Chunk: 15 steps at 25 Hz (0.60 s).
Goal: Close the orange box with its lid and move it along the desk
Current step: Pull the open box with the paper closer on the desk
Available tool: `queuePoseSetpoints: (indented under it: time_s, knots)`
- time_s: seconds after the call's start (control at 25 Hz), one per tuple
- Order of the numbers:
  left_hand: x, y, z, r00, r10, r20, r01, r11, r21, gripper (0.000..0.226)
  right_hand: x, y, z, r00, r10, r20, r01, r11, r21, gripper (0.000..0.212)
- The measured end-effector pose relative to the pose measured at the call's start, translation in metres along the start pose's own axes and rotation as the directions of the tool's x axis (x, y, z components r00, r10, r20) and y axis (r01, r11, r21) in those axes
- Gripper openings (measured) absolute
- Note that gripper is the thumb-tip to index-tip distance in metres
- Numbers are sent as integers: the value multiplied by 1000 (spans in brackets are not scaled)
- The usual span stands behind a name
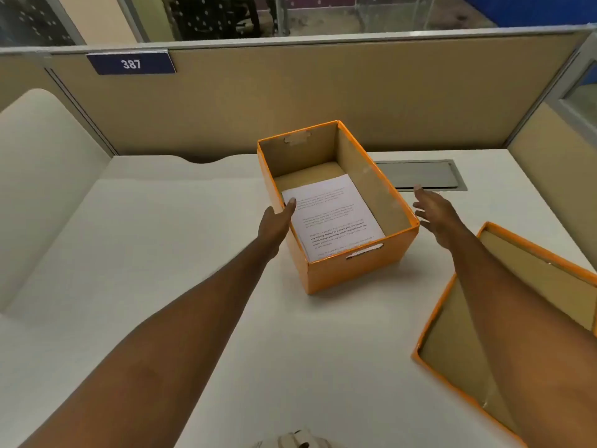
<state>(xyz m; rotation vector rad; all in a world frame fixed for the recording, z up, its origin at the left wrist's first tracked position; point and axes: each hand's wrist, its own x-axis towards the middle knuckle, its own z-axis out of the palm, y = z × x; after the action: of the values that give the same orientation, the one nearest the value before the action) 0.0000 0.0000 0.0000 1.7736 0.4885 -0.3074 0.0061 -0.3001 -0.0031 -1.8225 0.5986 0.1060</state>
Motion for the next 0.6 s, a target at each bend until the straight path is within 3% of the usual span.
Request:
queuePoseSetpoints:
  time_s: [0.16, 0.24, 0.36, 0.48, 0.6]
  knots:
    - [6, -1, 13, 999, -9, 30, 12, 996, -86, 88, 8, -8, 10, 967, 3, 255, 16, 997, -74, 62]
    - [4, 0, 18, 999, -6, 43, 10, 996, -91, 82, 11, -2, 18, 954, 12, 299, 10, 997, -72, 56]
    - [21, -13, 17, 998, 13, 59, -6, 993, -114, 78, 4, -2, 28, 961, -13, 276, 32, 997, -64, 41]
    - [70, -57, 10, 1000, 15, 25, -12, 994, -106, 84, -14, -1, 33, 972, -12, 234, 16, 1000, -13, 39]
    - [-13, -12, -10, 999, 46, 16, -44, 992, -121, 64, -46, 11, 43, 987, -61, 148, 56, 998, 43, 38]
